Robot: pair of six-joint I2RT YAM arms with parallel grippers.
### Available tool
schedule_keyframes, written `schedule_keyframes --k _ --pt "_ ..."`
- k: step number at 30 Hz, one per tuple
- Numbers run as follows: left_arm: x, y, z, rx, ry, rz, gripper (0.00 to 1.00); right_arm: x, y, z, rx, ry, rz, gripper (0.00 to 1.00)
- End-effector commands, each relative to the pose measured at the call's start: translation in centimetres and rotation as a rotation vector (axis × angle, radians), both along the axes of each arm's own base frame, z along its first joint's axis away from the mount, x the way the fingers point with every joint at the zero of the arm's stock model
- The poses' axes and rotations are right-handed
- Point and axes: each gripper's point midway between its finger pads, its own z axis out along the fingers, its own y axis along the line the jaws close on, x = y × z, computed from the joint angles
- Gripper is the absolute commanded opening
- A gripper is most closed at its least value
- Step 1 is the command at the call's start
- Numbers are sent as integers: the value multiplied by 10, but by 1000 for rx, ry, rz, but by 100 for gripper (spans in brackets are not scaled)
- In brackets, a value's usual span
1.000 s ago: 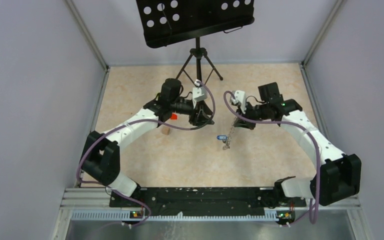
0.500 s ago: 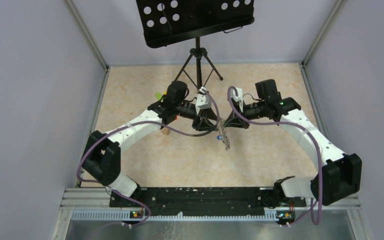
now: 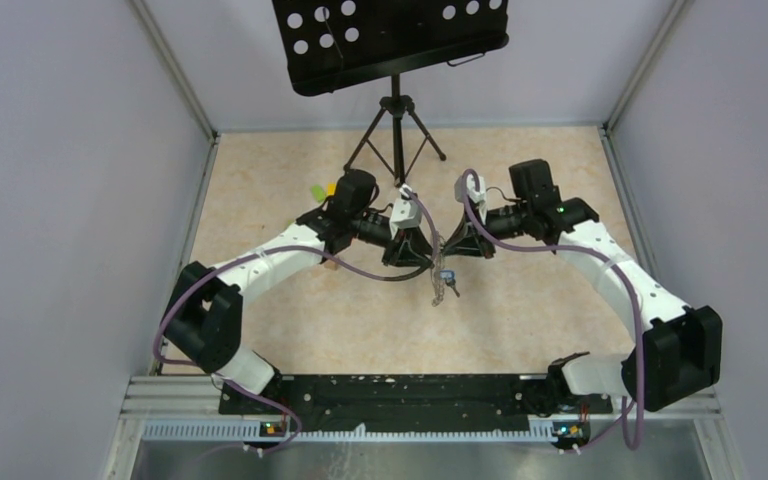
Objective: Put the keys on the keyring
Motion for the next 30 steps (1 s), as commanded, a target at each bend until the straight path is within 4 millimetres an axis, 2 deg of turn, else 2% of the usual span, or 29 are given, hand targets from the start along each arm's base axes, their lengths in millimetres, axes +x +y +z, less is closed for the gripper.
schedule_keyframes --k 1,10,22,30 --pt "-10 -1 22 -72 -52 -42 34 -8 7 13 68 -47 53 0" --pt "-12 -2 23 -96 -36 -34 27 -8 9 8 79 -36 51 0" --pt "-4 -6 26 -108 -24 7 28 -10 10 3 84 -14 59 0" --pt "1 -8 25 -110 -26 32 19 -11 10 2 86 -4 64 0"
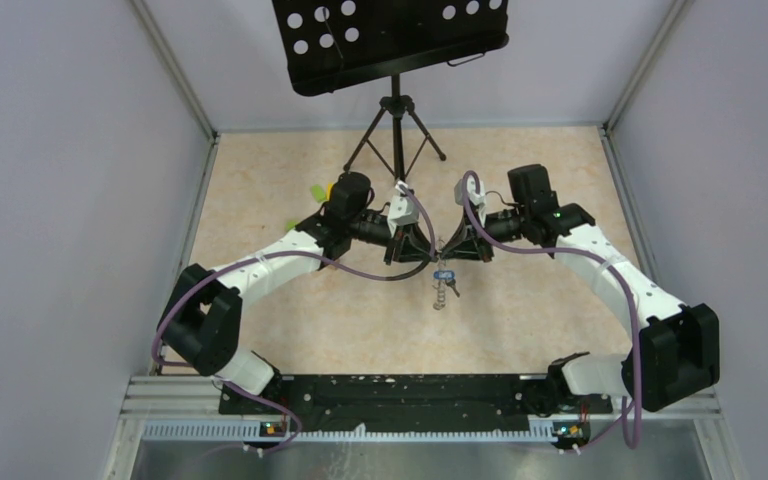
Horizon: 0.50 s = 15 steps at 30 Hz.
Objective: Put the keys on the keyring
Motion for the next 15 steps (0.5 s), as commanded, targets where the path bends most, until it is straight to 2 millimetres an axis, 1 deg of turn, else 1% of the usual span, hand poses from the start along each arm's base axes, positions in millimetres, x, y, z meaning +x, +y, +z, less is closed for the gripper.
schedule_keyframes --k 1,6,9,15 --pt "1 -3 16 -49 -47 3 18 -7 7 12 58 -41 57 0" --pt "3 -4 17 -53 -35 15 10 -8 7 10 57 -30 60 0" --pt "6 -5 18 -53 -35 34 0 -7 7 9 55 -32 57 0" --pt "4 -2 15 -43 -52 33 0 -4 6 9 44 -42 38 0"
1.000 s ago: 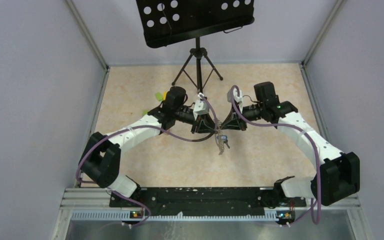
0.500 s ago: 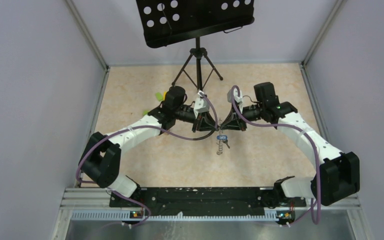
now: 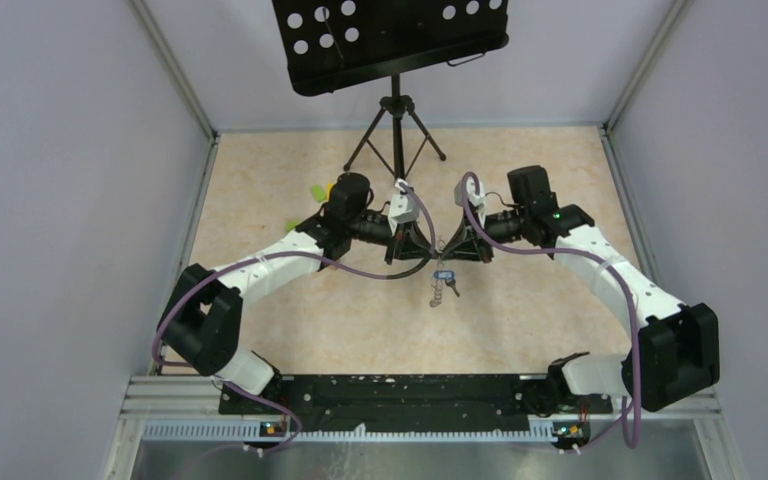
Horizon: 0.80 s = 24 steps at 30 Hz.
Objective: Put the keys on the keyring
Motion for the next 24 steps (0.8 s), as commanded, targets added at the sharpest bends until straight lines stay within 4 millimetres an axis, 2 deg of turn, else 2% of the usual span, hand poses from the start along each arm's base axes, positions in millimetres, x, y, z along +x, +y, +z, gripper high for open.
schedule_keyframes --k 1,2,8,10,24 --pt "0 0 14 -38 -85 -1 0 -3 6 12 43 -47 34 0" --pt "-2 1 13 -31 -87 -5 0 -2 6 13 41 -49 27 0" --pt "-6 7 20 -31 -128 -14 0 6 0 19 9 -98 -35 28" --pt "-7 9 21 -34 -127 -12 0 5 -2 20 4 -120 -44 33" --pt "-16 14 20 -88 -87 -56 0 -3 -3 17 14 -128 -14 35"
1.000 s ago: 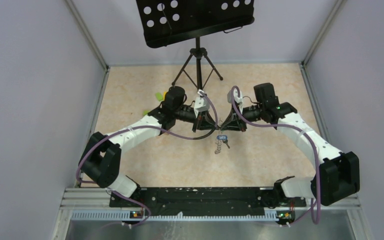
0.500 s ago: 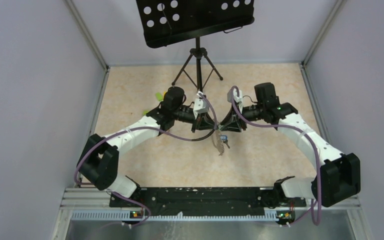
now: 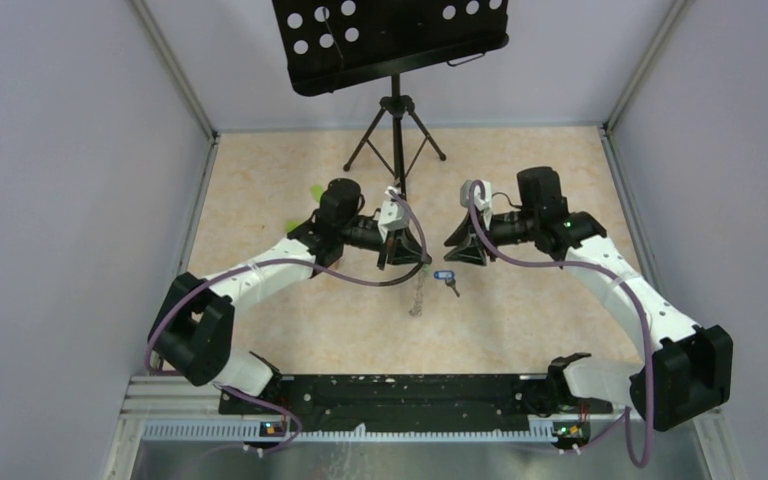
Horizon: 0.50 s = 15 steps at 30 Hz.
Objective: Put the keys on the keyring
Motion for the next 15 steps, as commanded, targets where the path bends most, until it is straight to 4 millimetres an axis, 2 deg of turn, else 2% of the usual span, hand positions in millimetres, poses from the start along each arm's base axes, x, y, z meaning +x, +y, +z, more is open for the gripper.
schedule_keyframes --k 1,7,15 --pt "-9 1 21 -79 -69 -60 0 -8 5 3 25 -25 60 35" --pt "-6 3 9 -61 -119 -47 0 -5 4 -1 8 -26 48 31" --pt "12 21 -30 116 -207 54 0 11 -8 -17 -89 -15 -68 28"
